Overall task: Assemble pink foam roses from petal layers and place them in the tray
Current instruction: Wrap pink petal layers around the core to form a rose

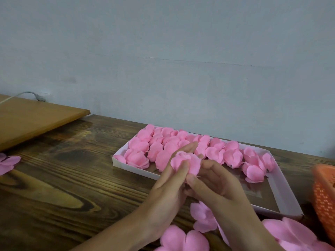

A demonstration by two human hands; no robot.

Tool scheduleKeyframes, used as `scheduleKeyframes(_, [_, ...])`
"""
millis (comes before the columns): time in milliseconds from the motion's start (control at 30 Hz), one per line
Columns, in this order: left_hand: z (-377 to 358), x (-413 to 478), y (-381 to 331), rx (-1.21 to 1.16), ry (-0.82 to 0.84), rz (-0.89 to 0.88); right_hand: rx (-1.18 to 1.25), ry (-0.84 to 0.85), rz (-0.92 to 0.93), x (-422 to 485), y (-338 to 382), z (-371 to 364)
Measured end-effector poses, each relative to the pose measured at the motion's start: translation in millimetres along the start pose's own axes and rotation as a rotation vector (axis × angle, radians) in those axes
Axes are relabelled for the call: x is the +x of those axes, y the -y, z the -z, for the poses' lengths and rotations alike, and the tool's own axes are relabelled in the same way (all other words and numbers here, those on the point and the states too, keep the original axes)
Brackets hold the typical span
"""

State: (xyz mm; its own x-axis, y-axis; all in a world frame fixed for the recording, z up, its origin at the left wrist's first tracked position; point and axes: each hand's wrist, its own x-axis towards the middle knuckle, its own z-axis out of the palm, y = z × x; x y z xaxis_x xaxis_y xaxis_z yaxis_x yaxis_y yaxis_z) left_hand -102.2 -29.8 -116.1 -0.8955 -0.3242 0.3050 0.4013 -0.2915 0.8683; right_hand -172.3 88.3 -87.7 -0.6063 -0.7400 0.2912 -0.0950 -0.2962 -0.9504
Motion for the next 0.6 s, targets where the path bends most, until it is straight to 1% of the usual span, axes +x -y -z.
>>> scheduleKeyframes(33, [-1,0,-2,-0.014,-0.003,0.017,-0.002,-0.005,0.008,0,-1,0])
scheduleKeyframes(100, [0,3,0,-0.05,-0.098,0.056,-0.015,-0.012,0.017,0,-2,0])
scheduleKeyframes(133, [0,5,3,-0.046,-0.106,0.064,-0.018,-0.02,0.015,-1,-1,-1])
scheduleKeyframes(200, [-1,8,3,-0.069,-0.043,0.068,-0.013,-0.042,0.009,-1,-1,-2])
scheduleKeyframes(300, [2,7,-2,-0.091,-0.036,0.054,-0.002,-0.049,0.016,-2,3,-3])
scheduleKeyframes(367, [6,5,-7,-0.095,0.009,0.021,0.031,-0.054,0.0,-2,6,-2])
scheduleKeyframes(433, [8,6,-16,-0.094,0.057,0.031,0.053,-0.065,-0.029,-2,11,-1])
scheduleKeyframes(600, [17,8,-36,-0.126,0.219,0.122,0.061,0.045,-0.121,0,23,0])
